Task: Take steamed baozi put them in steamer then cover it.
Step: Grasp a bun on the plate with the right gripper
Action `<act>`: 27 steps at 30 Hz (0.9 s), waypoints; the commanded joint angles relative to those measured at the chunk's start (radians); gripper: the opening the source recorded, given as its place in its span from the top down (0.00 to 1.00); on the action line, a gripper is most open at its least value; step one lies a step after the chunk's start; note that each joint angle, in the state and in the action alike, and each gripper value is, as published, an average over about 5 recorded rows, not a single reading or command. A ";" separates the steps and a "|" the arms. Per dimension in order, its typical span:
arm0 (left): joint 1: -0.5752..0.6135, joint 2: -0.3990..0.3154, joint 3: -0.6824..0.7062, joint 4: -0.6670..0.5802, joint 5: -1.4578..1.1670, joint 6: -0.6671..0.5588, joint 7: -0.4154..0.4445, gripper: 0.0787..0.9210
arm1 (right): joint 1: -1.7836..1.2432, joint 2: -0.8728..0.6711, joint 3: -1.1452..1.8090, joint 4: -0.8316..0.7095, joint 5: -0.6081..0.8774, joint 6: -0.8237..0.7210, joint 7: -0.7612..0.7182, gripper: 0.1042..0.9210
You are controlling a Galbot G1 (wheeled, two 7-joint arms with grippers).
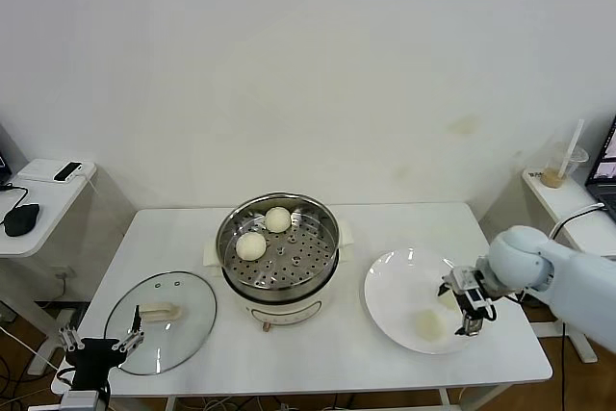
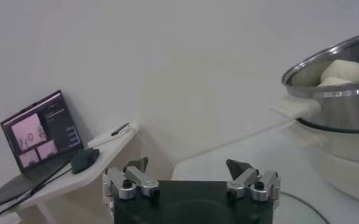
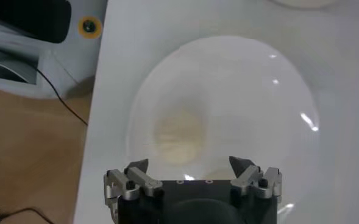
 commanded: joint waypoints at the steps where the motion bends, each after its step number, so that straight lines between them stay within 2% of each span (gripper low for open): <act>1: -0.003 -0.001 0.000 0.003 0.000 -0.001 0.000 0.12 | -0.127 0.042 0.088 -0.060 -0.033 0.004 0.006 0.12; 21: -0.007 -0.006 -0.005 0.005 0.001 -0.001 0.000 0.12 | -0.123 0.126 0.080 -0.129 -0.034 -0.008 0.029 0.13; 27: -0.006 -0.009 -0.007 0.004 0.001 -0.001 0.000 0.12 | -0.119 0.129 0.075 -0.131 -0.029 -0.015 0.021 0.20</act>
